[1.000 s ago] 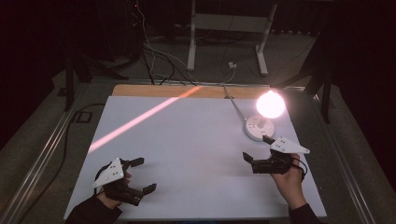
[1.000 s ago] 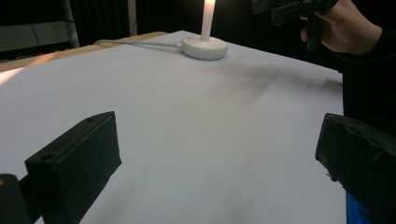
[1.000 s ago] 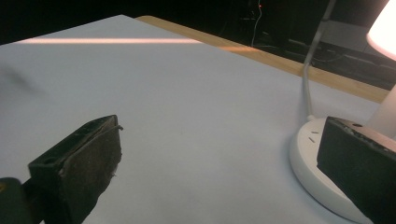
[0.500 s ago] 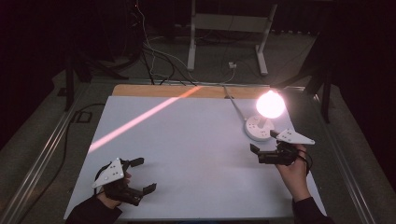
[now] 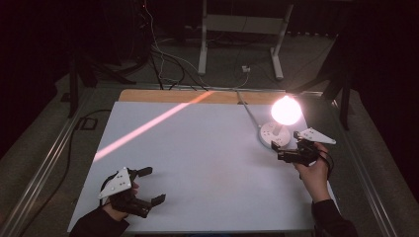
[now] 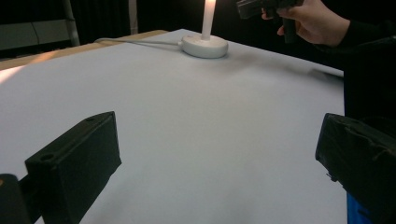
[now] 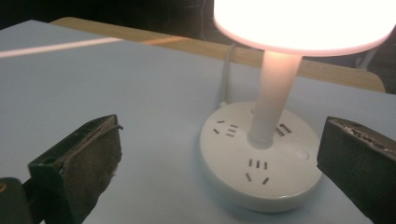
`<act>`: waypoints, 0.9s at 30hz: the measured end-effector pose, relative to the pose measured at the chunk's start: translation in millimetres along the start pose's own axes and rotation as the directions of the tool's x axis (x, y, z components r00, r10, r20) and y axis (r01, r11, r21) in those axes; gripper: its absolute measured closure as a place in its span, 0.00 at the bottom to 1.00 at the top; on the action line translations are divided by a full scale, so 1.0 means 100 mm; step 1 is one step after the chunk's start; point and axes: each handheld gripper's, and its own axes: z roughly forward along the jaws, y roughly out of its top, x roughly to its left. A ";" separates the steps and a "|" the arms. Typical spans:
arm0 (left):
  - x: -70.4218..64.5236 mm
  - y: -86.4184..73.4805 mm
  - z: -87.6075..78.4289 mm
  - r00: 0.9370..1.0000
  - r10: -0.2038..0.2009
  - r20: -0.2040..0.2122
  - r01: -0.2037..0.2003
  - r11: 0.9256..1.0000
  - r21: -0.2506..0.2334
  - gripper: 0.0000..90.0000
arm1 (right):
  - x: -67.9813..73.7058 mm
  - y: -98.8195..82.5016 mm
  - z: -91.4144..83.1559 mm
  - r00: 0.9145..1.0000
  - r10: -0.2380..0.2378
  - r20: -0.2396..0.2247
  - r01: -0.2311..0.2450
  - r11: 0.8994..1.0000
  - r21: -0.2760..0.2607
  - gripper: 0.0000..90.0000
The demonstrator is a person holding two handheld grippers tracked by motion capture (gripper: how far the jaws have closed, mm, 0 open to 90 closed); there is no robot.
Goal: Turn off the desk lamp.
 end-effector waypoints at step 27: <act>0.00 0.00 0.00 1.000 -0.003 0.003 0.003 1.000 0.001 0.01 | -0.36 -0.02 0.28 0.983 0.083 0.163 -0.087 0.996 0.018 0.45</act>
